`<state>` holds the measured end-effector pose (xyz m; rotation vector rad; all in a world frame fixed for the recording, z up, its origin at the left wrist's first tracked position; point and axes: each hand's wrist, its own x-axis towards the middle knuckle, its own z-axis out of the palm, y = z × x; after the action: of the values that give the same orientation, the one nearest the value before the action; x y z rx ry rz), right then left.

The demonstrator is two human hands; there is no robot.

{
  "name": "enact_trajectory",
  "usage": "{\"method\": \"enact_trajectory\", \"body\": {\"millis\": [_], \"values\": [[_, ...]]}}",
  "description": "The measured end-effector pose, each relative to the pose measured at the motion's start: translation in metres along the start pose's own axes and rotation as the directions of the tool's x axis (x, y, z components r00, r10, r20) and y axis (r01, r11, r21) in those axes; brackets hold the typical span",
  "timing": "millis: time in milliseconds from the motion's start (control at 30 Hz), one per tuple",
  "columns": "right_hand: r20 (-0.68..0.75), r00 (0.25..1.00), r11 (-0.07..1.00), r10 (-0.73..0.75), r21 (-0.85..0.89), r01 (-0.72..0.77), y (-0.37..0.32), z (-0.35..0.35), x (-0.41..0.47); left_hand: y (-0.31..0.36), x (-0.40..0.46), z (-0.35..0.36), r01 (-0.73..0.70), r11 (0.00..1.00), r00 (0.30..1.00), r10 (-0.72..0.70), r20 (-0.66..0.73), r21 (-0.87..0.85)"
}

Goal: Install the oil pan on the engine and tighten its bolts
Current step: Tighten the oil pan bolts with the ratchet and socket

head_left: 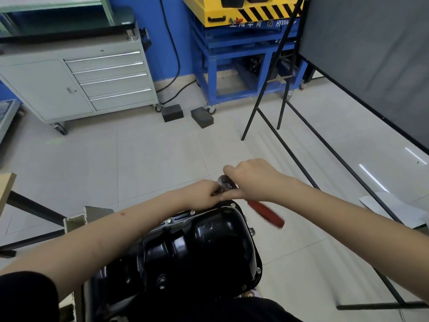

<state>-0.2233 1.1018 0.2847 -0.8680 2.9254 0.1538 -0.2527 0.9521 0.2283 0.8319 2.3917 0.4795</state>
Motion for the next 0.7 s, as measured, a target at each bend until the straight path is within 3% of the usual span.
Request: {"method": "enact_trajectory", "body": {"millis": [133,267,433,700], "values": [[0.001,1.0,0.999,-0.023,0.045,0.023,-0.003,0.0,-0.001,0.002,0.001,0.003,-0.051,0.998,0.998,0.05,-0.042,-0.022],[-0.093,0.979,0.979,-0.182,-0.105,0.172,0.001,-0.002,0.002,0.004,0.004,0.001,-0.069,0.998,0.998,0.07,0.007,-0.01],[-0.059,0.998,1.0,0.02,0.004,-0.02,-0.003,-0.004,0.002,0.0,0.003,-0.001,-0.004,1.0,1.0,0.004,0.018,-0.008],[-0.087,0.975,0.971,0.203,0.146,-0.189,-0.021,0.004,-0.005,0.001,0.001,0.003,-0.011,1.0,1.0,0.011,0.001,-0.018]]}}
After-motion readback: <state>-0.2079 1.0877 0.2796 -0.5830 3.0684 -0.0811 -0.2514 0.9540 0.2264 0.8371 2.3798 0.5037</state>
